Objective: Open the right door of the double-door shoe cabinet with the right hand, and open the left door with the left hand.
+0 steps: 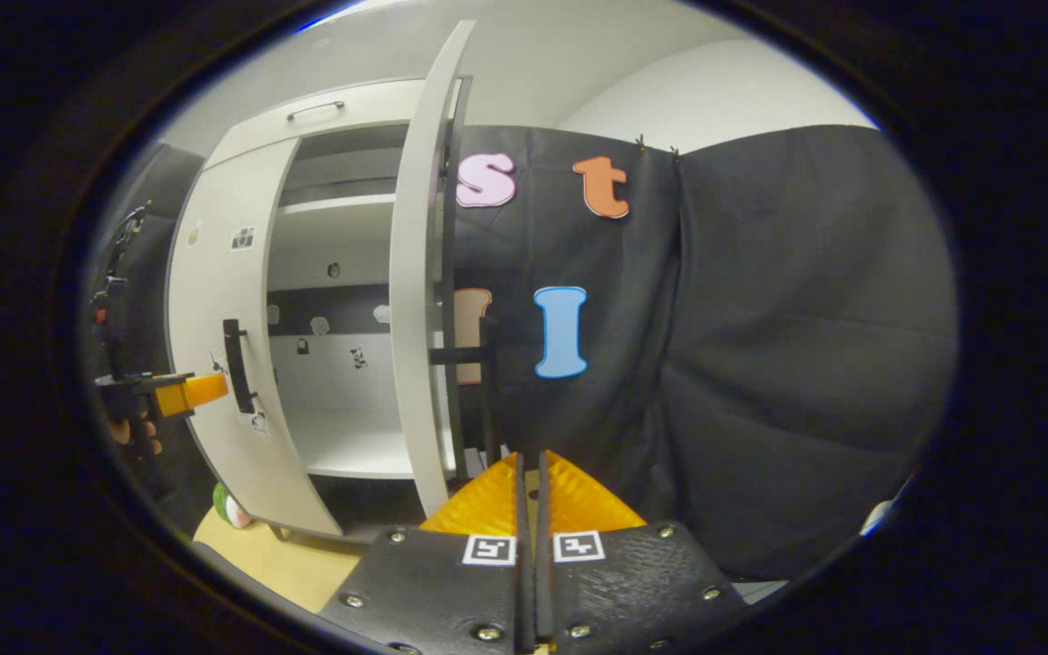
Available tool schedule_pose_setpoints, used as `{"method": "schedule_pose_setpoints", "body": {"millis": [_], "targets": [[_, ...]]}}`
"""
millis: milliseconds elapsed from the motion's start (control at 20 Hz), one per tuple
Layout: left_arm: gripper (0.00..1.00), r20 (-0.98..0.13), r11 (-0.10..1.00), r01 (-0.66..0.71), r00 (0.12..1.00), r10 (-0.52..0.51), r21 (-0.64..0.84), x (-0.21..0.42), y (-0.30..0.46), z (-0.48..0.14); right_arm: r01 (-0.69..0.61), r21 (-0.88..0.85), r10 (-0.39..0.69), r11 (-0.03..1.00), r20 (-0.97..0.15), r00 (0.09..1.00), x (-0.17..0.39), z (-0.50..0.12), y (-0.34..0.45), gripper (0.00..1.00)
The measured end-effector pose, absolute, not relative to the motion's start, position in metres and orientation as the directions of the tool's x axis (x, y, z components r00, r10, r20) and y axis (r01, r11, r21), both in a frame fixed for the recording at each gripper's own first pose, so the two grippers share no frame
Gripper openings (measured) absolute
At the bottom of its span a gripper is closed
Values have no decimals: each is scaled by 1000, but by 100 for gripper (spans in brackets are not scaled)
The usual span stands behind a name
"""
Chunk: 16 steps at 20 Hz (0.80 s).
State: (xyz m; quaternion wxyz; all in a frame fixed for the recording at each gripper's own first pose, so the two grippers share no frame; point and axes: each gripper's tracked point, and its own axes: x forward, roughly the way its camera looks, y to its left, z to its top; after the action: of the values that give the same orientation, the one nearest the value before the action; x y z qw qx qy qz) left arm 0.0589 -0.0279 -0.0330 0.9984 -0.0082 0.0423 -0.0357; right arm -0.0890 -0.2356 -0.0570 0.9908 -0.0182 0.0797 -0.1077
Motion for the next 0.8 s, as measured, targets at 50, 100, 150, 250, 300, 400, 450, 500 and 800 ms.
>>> {"method": "schedule_pose_setpoints", "body": {"millis": [50, 100, 150, 250, 300, 400, 450, 500, 800], "targets": [[96, -81, 998, 69, 994, -70, -11, 64, -29, -34, 222, -56, -228, 973, -143, 963, -92, -53, -239, 1], [96, -79, 998, 70, 994, -70, -4, 70, -29, -33, 237, -56, -243, 970, -134, 961, -95, -50, -243, 1], [97, -78, 997, 71, 994, -71, -2, 75, -29, -33, 258, -52, -262, 965, -126, 957, -99, -47, -247, 1], [97, -77, 998, 69, 995, -69, 2, 87, -31, -34, 283, -31, -284, 959, -115, 952, -107, -41, -253, 1], [97, -78, 998, 69, 995, -68, 5, 92, -32, -35, 296, -18, -296, 955, -106, 949, -112, -38, -257, 2], [97, -74, 998, 65, 995, -64, 12, 102, -33, -34, 319, 1, -318, 948, -90, 944, -121, -34, -265, 6], [97, -71, 998, 65, 995, -64, 16, 107, -34, -34, 332, 5, -330, 943, -89, 940, -123, -36, -271, 6], [97, -69, 998, 61, 996, -60, 19, 110, -34, -35, 342, 8, -340, 940, -91, 936, -128, -35, -273, 13], [97, -65, 999, 14, 998, -12, 37, 127, -26, -38, 415, -18, -414, 910, -108, 904, -155, -44, -296, 44]]}}
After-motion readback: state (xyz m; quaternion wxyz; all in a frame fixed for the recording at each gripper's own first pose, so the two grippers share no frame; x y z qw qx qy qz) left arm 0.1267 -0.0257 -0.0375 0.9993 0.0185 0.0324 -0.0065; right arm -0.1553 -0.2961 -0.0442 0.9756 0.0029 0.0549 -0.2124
